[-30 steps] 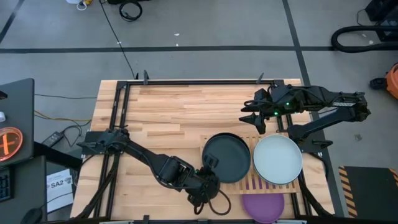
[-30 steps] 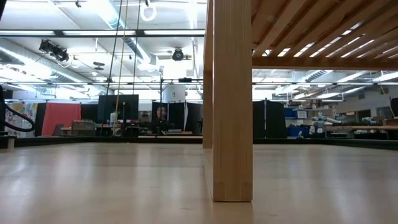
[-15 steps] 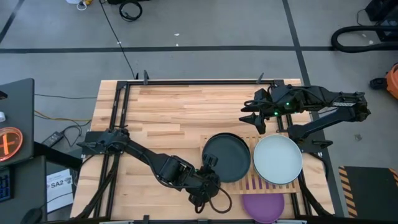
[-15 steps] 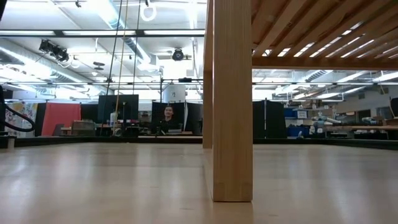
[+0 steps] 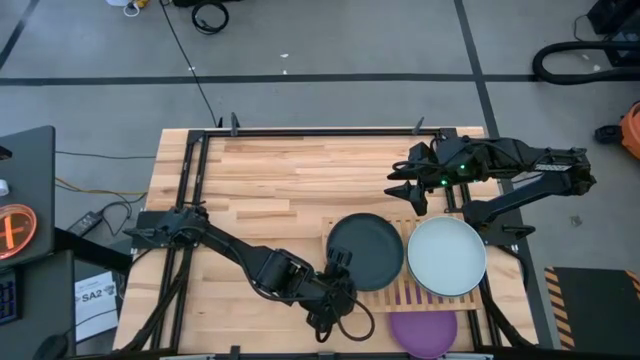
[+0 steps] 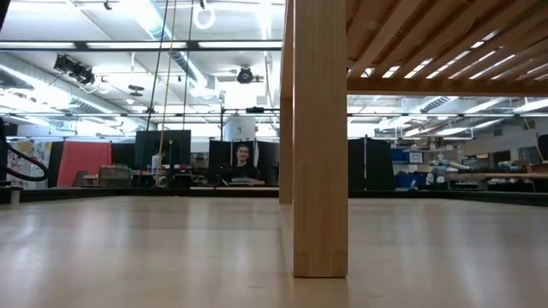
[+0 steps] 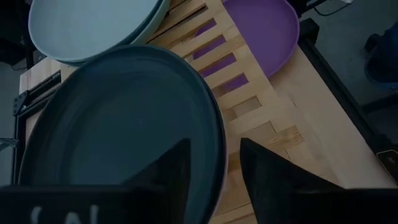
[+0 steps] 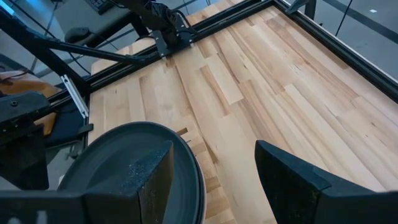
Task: Place and stack plates onto a shelf
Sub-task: Stack the purple plate on top of the off white plate
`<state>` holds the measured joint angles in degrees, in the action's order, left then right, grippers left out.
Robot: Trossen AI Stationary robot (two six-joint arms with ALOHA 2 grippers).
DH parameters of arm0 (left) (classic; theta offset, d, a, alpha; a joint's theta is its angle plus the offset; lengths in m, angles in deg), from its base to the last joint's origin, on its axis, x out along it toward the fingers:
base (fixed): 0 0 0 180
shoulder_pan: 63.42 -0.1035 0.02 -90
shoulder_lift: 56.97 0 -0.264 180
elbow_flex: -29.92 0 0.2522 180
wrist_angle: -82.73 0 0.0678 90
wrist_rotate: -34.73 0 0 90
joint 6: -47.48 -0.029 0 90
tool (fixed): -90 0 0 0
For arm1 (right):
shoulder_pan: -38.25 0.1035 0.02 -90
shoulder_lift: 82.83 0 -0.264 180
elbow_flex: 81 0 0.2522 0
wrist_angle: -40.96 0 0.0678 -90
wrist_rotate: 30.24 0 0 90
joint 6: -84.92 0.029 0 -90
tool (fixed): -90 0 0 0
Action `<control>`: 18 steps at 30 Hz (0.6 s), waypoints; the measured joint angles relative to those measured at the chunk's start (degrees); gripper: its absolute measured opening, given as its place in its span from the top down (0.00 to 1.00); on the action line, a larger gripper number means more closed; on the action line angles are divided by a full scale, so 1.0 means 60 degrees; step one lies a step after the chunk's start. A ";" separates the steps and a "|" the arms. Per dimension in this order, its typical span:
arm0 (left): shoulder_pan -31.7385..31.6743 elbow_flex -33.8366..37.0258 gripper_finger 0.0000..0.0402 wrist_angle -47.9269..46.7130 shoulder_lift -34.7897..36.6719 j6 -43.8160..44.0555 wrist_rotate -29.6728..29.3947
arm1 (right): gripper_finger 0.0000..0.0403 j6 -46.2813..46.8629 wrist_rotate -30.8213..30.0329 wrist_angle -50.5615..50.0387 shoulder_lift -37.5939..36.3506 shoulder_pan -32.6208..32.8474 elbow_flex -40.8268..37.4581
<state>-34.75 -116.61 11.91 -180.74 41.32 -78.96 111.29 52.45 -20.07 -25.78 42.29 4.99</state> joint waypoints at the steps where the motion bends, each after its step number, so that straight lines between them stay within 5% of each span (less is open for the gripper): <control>1: 0.0000 0.0000 0.63 0.0000 0.0000 0.0000 -0.0002 | 0.42 0.0002 0.0000 0.0000 0.0000 0.0000 0.0000; 18: 0.0211 -0.0004 0.55 0.2819 0.0000 0.0005 0.0203 | 0.42 0.0000 0.1809 -0.0169 -0.0029 0.0000 0.0000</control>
<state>-33.49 -116.64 28.82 -180.74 41.35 -77.74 111.29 63.30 -21.09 -25.95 42.29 4.99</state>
